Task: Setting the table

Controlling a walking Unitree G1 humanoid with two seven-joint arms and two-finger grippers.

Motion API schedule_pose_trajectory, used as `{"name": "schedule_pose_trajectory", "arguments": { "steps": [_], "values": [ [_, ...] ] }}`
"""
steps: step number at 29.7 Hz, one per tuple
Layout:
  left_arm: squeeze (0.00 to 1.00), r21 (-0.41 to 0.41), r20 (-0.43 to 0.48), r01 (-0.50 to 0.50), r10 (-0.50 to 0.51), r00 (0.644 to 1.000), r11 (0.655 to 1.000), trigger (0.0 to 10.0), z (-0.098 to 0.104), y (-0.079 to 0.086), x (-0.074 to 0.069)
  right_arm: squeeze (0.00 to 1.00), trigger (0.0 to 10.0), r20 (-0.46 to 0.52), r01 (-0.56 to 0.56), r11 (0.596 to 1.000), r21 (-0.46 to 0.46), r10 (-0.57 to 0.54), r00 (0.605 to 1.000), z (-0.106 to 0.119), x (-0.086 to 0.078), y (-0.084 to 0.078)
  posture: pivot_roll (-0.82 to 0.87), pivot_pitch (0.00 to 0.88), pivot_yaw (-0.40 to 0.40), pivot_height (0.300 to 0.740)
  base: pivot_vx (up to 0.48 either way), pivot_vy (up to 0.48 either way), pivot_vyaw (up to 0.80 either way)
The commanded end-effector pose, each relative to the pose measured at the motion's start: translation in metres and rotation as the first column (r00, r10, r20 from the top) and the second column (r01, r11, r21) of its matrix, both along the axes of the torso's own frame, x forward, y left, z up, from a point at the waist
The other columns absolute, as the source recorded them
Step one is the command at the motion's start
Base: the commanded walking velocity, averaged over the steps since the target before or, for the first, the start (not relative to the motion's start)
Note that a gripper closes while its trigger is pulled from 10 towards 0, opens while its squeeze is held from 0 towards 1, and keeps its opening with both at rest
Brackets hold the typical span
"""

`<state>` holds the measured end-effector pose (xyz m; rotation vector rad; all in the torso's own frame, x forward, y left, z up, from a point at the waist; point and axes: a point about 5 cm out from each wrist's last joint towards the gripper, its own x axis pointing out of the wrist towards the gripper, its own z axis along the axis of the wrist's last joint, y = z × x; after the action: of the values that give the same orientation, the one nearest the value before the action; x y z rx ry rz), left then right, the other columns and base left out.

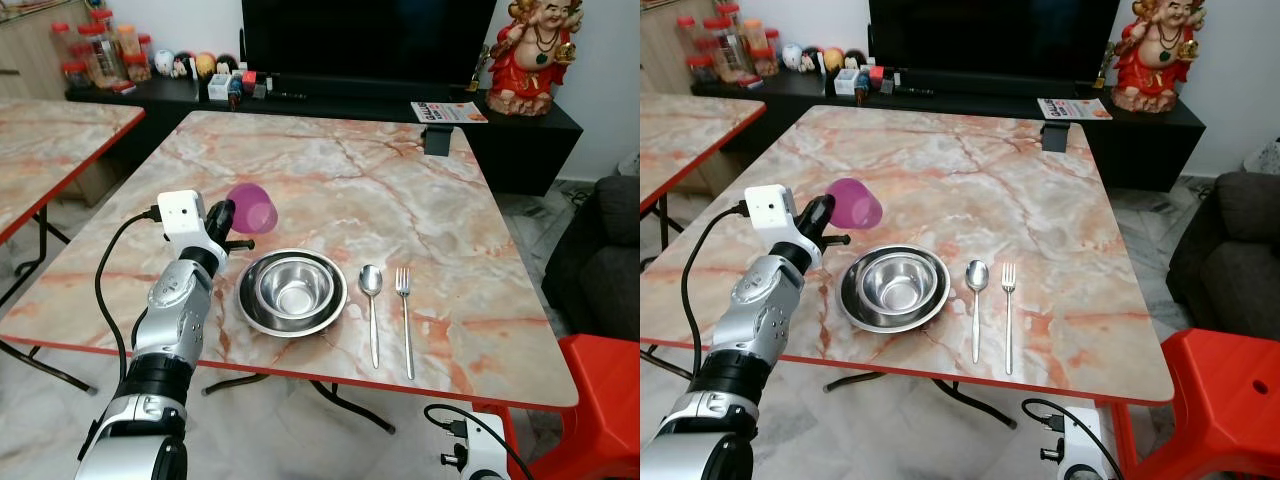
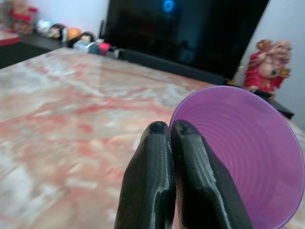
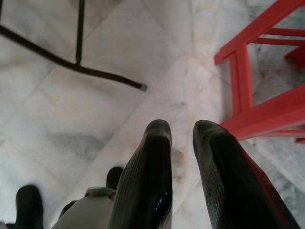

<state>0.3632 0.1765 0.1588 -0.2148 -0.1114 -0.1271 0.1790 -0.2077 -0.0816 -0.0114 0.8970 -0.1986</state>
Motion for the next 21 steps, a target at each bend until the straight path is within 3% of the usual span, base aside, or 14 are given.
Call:
{"name": "schedule_pose_trajectory", "arguments": {
  "steps": [1,6,16,21],
  "values": [
    [0.00,0.029,0.010,-0.002,0.001,1.000,1.000,10.0,0.006,0.001,0.000,0.00,10.0,0.004,0.000,1.000,0.001,0.000,1.000,0.000,0.000,0.001,-0.02,0.000,-0.032,0.740,0.000,0.000,0.00],
    [0.00,0.043,0.000,-0.040,0.040,0.999,0.998,10.0,0.008,0.006,0.001,0.00,10.0,0.000,-0.001,1.000,-0.005,0.001,1.000,-0.001,-0.002,-0.002,-0.02,0.000,-0.030,0.740,0.000,0.000,0.00],
    [0.00,0.116,-0.203,-0.155,0.177,0.963,0.981,10.0,-0.002,0.020,0.011,0.00,10.0,-0.004,-0.014,1.000,-0.009,0.014,1.000,0.000,-0.002,-0.003,-0.03,0.000,-0.033,0.740,0.000,0.000,0.00],
    [0.00,0.159,-0.229,-0.183,0.216,0.949,0.970,10.0,0.004,0.021,0.016,0.00,10.0,-0.002,-0.010,1.000,-0.006,0.010,1.000,0.000,-0.002,-0.002,-0.03,0.000,-0.031,0.740,0.000,0.000,0.00]
  ]
}}
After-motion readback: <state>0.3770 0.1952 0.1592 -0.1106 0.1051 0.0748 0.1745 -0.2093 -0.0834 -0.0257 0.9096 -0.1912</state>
